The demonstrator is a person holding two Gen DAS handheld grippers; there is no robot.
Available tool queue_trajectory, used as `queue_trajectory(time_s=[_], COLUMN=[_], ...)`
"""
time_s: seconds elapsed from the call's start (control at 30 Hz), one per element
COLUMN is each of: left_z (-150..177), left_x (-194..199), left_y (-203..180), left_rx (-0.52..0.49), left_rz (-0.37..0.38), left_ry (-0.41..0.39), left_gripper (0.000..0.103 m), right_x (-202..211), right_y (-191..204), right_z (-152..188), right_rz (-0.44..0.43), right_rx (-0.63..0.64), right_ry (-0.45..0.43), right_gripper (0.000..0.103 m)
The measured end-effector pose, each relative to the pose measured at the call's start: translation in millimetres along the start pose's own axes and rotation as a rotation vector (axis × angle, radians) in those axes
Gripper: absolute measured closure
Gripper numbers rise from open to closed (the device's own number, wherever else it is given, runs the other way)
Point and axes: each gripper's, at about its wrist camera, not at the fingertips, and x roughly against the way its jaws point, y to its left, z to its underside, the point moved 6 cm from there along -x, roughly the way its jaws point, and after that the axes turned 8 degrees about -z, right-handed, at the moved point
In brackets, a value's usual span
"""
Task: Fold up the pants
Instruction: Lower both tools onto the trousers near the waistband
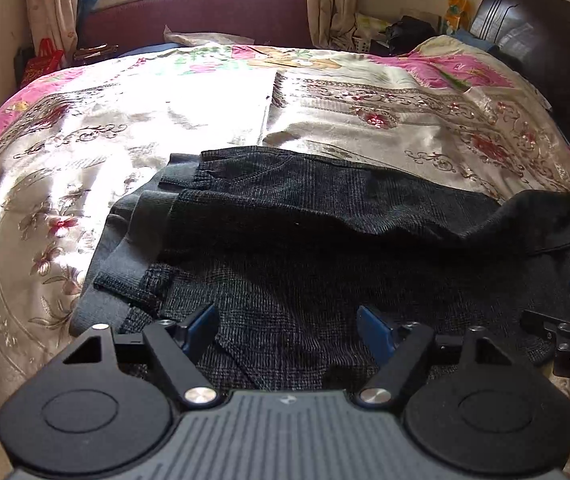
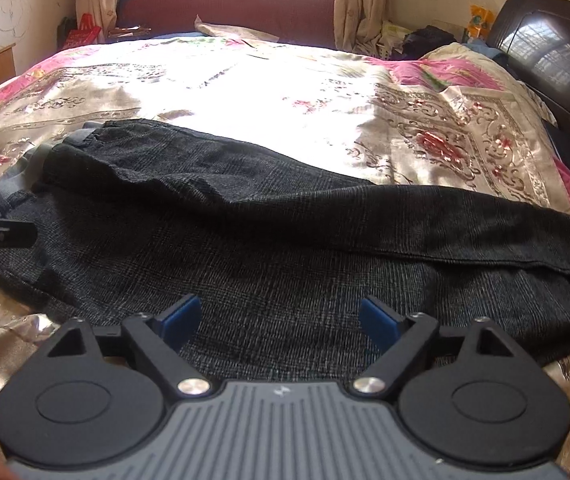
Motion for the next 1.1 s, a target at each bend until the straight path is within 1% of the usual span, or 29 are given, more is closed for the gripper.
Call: queue_trajectory(time_s=[0.03,0.1,0.2,0.3,0.33,0.4,0.47,0.53,0.57,0.67,0.73,0.77,0.87,0.93,1.0,1.07,1.1], left_z=[-6.0,-20.1,-35.7,-52.5,-57.9,-70.3,-81.1,-94.1,-100.7,-115.4,-127.2,-131.7,-146.7,-156.5,-160.3,-159.3,-158.2], left_x=[-4.9,-16.7,-31.9,-43.1,-46.0,-51.1,-55.7,-64.5,-71.8,-95.6,-114.4,-122.0,-147.3,-164.1,-178.0,-187.4,-190.5], left_y=[2.6,10.4,24.8,38.2,41.4,45.9,48.1,50.6,51.4,47.4,45.8,47.1,51.3,51.8,49.5,47.0,46.3], left_rx=[-0.009,-0.037,-0.047,-0.054,-0.055,-0.06,-0.062,-0.049,-0.051,-0.128,-0.198,-0.213,-0.265,-0.282,-0.31,-0.356,-0.377], left_rz=[-0.005,-0.04,-0.058,-0.083,-0.09,-0.104,-0.113,-0.096,-0.071,-0.033,-0.001,0.011,0.042,0.077,0.121,0.134,0.137], left_ry=[0.002,0.002,0.032,0.051,0.055,0.055,0.044,0.041,0.043,0.051,0.057,0.065,0.084,0.104,0.139,0.165,0.173], left_gripper=[0.024,0.032,0.033,0.034,0.035,0.038,0.038,0.038,0.038,0.038,0.038,0.038,0.038,0.038,0.038,0.038,0.038], right_x=[-7.5,-19.7,-35.4,-43.6,-46.0,-52.6,-58.1,-67.1,-73.1,-100.2,-120.3,-130.2,-161.2,-175.2,-184.1,-193.0,-196.7], right_y=[-1.1,-0.9,-1.9,-2.0,-2.9,-6.5,-9.7,-10.9,-11.8,-11.8,-14.0,-15.6,-20.2,-20.1,-18.9,-15.1,-13.0], right_z=[-6.6,-19.5,-40.3,-61.0,-66.5,-77.9,-88.1,-101.8,-108.0,-126.9,-138.4,-143.5,-155.9,-161.6,-166.9,-167.3,-165.8], right_rz=[-0.004,-0.014,-0.018,-0.04,-0.043,-0.054,-0.077,-0.098,-0.106,-0.117,-0.117,-0.129,-0.169,-0.199,-0.239,-0.297,-0.31], right_rx=[0.01,0.036,0.068,0.093,0.103,0.115,0.125,0.143,0.156,0.225,0.28,0.301,0.343,0.359,0.356,0.352,0.359], right_ry=[0.01,0.018,0.032,0.022,0.021,0.031,0.035,0.039,0.041,0.06,0.075,0.083,0.118,0.148,0.162,0.211,0.23], right_gripper=[0.017,0.02,0.021,0.021,0.021,0.021,0.021,0.021,0.021,0.021,0.021,0.021,0.021,0.021,0.021,0.021,0.021])
